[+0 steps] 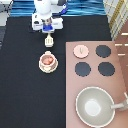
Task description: Take the lid off the pot, put the pot on the plate, and use the tool to push the pot to the front of the table.
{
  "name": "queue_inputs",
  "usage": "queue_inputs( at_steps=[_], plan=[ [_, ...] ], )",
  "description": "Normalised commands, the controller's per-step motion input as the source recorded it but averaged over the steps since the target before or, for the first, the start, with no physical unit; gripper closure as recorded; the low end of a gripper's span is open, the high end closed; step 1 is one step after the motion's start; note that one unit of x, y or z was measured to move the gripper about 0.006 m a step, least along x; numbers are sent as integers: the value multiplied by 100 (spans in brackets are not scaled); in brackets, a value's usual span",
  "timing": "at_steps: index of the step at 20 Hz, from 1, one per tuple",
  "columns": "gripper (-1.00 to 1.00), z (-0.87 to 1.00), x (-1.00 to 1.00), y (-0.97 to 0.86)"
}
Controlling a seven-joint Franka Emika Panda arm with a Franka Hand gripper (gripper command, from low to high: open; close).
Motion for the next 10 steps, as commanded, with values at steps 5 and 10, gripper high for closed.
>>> queue_inputs(
  at_steps=[5, 10],
  plan=[
    [100, 0, 95, 11],
    [100, 0, 89, 9]
  ],
)
